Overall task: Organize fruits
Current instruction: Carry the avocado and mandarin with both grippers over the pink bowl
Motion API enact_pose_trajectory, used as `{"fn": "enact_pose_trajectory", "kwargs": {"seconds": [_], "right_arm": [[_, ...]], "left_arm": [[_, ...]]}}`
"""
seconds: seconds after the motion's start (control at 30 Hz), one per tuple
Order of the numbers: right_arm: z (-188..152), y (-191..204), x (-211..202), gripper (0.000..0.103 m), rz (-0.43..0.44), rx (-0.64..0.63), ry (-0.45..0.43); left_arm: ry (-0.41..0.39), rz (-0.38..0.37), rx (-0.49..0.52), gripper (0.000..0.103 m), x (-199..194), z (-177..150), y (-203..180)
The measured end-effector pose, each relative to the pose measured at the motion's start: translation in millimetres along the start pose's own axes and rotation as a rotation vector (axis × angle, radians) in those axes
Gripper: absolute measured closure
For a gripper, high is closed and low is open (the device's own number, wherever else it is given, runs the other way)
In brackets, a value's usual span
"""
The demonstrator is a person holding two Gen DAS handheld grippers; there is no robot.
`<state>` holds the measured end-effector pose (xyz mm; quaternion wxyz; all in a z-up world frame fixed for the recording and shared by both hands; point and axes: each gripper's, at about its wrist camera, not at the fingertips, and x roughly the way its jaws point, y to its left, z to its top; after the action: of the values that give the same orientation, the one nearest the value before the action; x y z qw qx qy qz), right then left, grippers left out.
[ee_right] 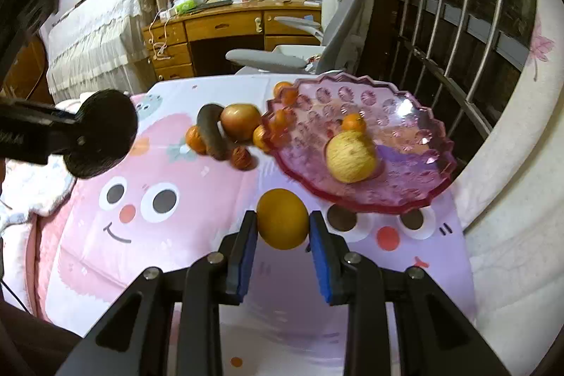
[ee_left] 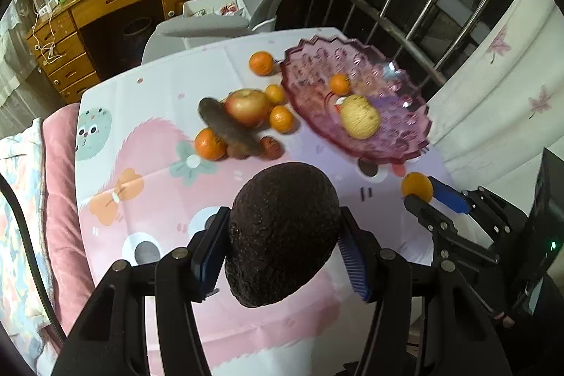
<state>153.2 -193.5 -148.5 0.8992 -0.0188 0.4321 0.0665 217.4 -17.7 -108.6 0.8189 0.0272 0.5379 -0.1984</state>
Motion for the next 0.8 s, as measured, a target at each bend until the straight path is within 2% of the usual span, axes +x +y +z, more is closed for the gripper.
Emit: {"fn": "enact_pose_trajectory", "kwargs": {"seconds": [0.2,0.43,0.6,0.8], "right_arm": [[17,-35,-1,0.073,0.039,-0.008,-0.01],[40,-75,15,0.073,0.08,-0.063,0.0],[52,-105,34,0.073,0.099,-0.082,0.025],[57,-131,58,0.073,0.097,-0.094,0.066]], "left_arm": [[-0.028,0.018,-0.072,0.046,-6,14,-21],[-0.059,0.043,-0.124,0.046,9,44,-45],[-0.07,0.053,-0.151,0.045,31,71,-58],[-0.042,0.063,-0.17,0.045,73,100,-70]]}}
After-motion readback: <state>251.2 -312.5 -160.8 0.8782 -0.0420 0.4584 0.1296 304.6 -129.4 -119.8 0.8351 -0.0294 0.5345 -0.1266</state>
